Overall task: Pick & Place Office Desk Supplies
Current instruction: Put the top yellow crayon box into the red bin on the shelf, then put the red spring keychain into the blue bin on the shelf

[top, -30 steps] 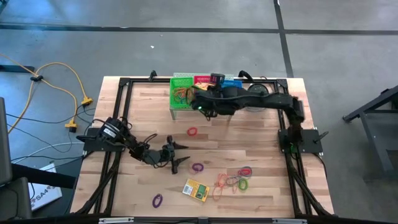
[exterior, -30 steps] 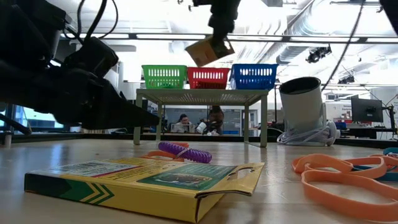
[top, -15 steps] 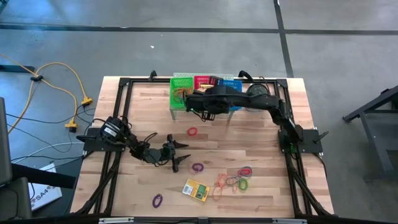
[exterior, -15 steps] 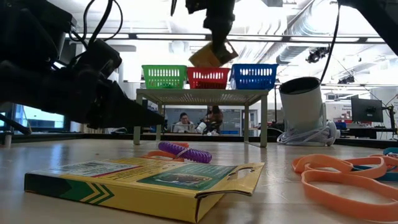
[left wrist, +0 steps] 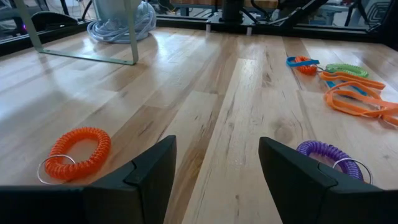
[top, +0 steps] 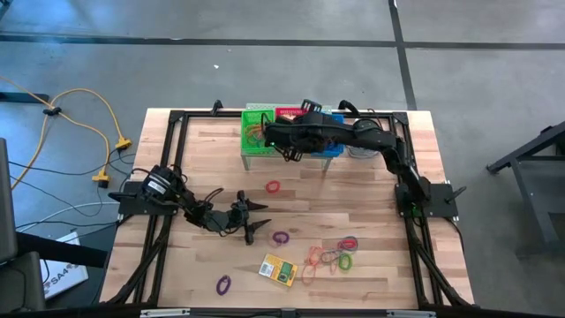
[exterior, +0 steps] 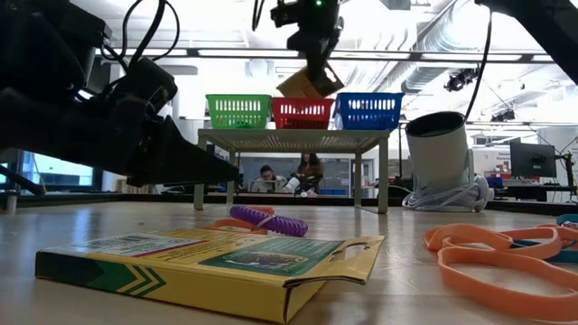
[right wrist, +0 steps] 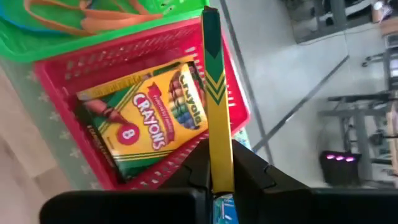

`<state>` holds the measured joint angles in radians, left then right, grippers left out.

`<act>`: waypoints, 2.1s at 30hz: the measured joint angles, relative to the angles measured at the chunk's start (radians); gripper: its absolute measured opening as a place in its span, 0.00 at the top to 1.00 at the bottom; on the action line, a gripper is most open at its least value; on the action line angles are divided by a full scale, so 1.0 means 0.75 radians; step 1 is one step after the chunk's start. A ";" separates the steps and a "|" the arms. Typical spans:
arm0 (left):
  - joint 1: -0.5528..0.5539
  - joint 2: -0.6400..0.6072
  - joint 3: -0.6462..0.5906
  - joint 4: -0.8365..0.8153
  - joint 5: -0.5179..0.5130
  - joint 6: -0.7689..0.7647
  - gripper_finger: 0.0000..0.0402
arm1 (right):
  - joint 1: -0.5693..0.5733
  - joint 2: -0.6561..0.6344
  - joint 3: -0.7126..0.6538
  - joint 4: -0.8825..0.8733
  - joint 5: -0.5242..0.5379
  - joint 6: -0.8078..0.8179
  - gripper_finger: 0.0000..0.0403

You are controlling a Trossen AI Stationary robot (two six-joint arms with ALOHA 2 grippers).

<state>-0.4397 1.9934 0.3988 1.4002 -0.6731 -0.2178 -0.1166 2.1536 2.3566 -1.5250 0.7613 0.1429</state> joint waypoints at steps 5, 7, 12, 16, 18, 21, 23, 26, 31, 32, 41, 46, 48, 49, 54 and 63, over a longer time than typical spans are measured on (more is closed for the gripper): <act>-0.003 0.000 0.000 0.000 -0.001 0.000 0.44 | -0.036 0.000 0.000 0.001 -0.142 0.019 0.89; -0.003 0.000 0.000 0.000 -0.001 0.000 0.44 | -0.049 0.014 0.001 0.028 -0.135 0.023 0.88; -0.002 0.000 0.000 0.000 0.011 0.000 0.44 | -0.082 0.038 -0.002 0.063 -0.143 0.024 0.83; -0.002 0.000 0.000 0.000 0.027 0.000 0.44 | -0.091 0.050 -0.001 0.081 -0.151 0.096 0.73; -0.002 0.000 0.000 0.000 0.027 0.000 0.44 | -0.093 0.050 -0.002 0.090 -0.154 0.126 0.66; -0.002 0.000 0.000 0.000 0.027 0.000 0.44 | -0.092 0.049 -0.002 0.096 -0.144 0.159 0.52; -0.002 0.000 0.000 0.000 0.027 0.000 0.44 | -0.089 0.046 -0.002 0.096 -0.130 0.163 0.43; -0.002 0.000 0.000 -0.001 0.028 0.000 0.44 | -0.070 0.036 -0.002 0.113 -0.056 0.133 0.32; -0.002 0.000 0.000 -0.001 0.030 0.001 0.44 | -0.019 0.023 -0.002 0.125 0.136 0.041 0.25; -0.002 0.000 0.000 -0.001 0.030 0.000 0.44 | -0.007 0.020 -0.001 0.135 0.150 0.018 0.25; -0.003 0.000 0.000 -0.001 0.031 0.001 0.44 | 0.078 -0.024 -0.003 0.355 0.269 -0.189 0.25; -0.003 0.000 0.000 -0.001 0.040 0.001 0.44 | 0.146 -0.093 0.001 0.502 0.284 -0.269 0.25; -0.003 0.000 0.000 -0.001 0.042 0.001 0.44 | 0.181 -0.138 -0.001 0.458 0.270 -0.217 0.25; -0.003 0.000 0.000 -0.004 0.042 0.001 0.44 | 0.201 -0.158 -0.002 0.422 0.263 -0.170 0.25; -0.003 0.000 0.000 -0.019 0.044 -0.063 0.44 | 0.346 -0.265 0.001 0.111 0.120 0.144 0.25; -0.003 0.000 0.000 -0.018 0.077 -0.095 0.44 | 0.715 -0.407 -0.110 -0.056 -0.023 0.519 0.25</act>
<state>-0.4416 1.9934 0.3988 1.3864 -0.6153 -0.2893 0.4193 1.8482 2.2738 -1.5671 0.7437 0.5319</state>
